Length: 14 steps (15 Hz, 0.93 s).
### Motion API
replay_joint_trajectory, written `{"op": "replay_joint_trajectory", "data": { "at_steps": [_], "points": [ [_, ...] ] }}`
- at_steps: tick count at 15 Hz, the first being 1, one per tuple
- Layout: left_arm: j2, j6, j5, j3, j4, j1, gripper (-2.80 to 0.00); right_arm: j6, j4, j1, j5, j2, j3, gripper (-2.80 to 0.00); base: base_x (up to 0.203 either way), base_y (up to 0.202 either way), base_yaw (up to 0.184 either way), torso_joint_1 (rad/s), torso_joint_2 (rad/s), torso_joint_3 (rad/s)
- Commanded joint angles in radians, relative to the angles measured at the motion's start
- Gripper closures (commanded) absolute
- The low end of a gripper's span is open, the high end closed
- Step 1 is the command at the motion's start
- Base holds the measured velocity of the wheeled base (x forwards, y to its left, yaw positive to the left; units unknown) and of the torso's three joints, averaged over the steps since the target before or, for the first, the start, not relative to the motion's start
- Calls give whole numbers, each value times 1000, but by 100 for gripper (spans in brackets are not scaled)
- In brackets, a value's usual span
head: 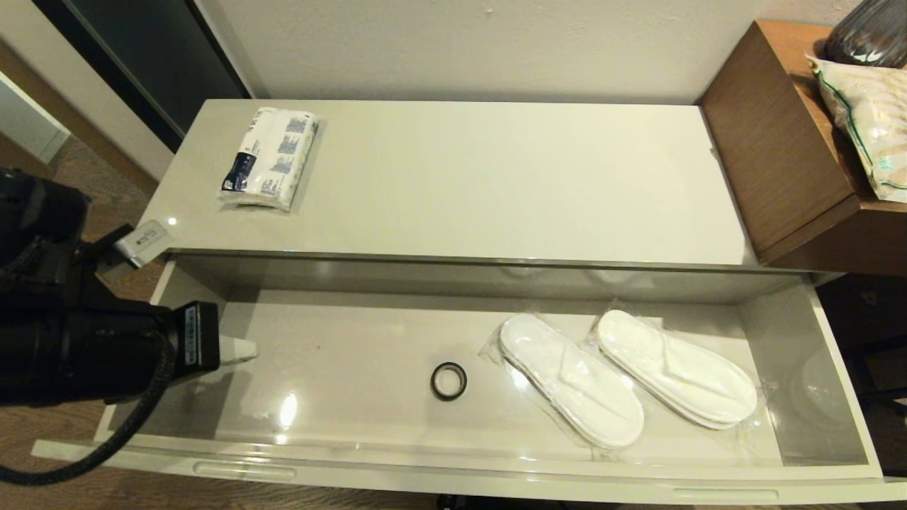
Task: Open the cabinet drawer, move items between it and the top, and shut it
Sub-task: Pick up the tissue on the table
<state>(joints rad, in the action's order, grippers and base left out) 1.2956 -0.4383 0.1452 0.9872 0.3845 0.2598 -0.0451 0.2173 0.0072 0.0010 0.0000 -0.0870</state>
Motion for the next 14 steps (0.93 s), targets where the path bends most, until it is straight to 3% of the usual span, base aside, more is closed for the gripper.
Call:
{"op": "replay_joint_trajectory", "data": {
  "at_steps": [1, 4, 8, 9, 10, 12, 14],
  "points": [
    [-17, -1, -10, 47, 5, -1, 0, -1, 0, 0, 0, 0, 0, 0, 0, 0, 0, 0, 0, 0],
    [71, 2, -103, 151, 4, -39, 0, 1, 2, 0, 0, 0, 0, 0, 0, 0, 0, 0, 0, 0],
    [229, 53, -172, 360, 4, -81, 0, 1, 2, 0, 0, 0, 0, 0, 0, 0, 0, 0, 0, 0],
    [271, 75, -193, 413, 4, -90, -59, 1, 2, 0, 0, 0, 0, 0, 0, 0, 0, 0, 0, 0],
    [319, 106, -216, 480, 3, -98, -280, 1, 2, 0, 0, 0, 0, 0, 0, 0, 0, 0, 0, 0],
    [409, 171, -251, 589, -2, -117, -280, 1, 2, 0, 0, 0, 0, 0, 0, 0, 0, 0, 0, 0],
    [500, 242, -334, 672, -58, -129, -280, 1, 2, 0, 0, 0, 0, 0, 0, 0, 0, 0, 0, 0]
  ]
}}
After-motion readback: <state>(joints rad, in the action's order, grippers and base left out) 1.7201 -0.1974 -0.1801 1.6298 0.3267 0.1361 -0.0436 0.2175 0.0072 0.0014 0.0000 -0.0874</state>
